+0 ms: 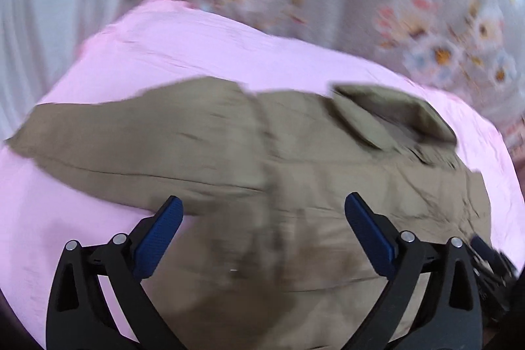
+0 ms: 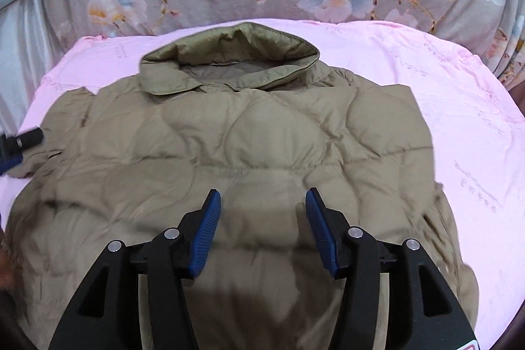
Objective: Fold large clothes
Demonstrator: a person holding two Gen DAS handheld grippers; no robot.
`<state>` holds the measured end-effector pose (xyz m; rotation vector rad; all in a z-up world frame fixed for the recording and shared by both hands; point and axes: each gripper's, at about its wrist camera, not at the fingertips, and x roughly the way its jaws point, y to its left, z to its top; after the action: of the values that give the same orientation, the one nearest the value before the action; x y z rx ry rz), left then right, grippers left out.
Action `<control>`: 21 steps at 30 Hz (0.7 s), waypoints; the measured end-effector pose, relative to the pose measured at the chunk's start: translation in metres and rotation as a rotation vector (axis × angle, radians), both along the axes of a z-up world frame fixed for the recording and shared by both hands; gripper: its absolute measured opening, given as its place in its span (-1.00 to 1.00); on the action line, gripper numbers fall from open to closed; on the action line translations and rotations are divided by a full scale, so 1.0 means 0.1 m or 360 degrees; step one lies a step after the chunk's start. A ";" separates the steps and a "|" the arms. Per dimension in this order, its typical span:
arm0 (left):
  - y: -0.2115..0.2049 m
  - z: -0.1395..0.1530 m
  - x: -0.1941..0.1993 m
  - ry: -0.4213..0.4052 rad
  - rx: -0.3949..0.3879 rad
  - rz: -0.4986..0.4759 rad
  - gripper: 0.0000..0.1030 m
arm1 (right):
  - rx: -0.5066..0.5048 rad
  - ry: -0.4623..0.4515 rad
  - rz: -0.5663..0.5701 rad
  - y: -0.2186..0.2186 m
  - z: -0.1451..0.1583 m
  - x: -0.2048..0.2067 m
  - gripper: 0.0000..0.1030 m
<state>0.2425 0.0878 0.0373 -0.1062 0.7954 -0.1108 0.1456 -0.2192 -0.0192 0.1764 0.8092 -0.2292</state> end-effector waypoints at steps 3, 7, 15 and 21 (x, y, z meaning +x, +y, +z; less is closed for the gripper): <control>0.87 0.00 0.15 0.0069 -0.0036 0.0239 0.90 | 0.0022 -0.0043 0.0003 0.08 0.06 -0.25 0.19; 2.04 -0.22 0.35 0.0215 -0.0185 0.0627 0.90 | 0.0080 -0.0035 -0.0002 0.12 -0.01 -0.39 0.23; 3.14 -0.55 0.53 0.0283 -0.0612 0.0950 0.71 | 0.0023 0.0011 -0.0033 0.19 -0.09 -0.36 0.26; 3.06 -0.51 0.79 0.0349 -0.0614 0.0887 -0.77 | -0.0004 0.0019 -0.0043 0.19 -0.10 -0.36 0.27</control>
<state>0.3214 0.3935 -0.0133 -0.7085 0.9287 0.2819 0.1094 -0.2000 -0.0293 0.1841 0.8187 -0.2570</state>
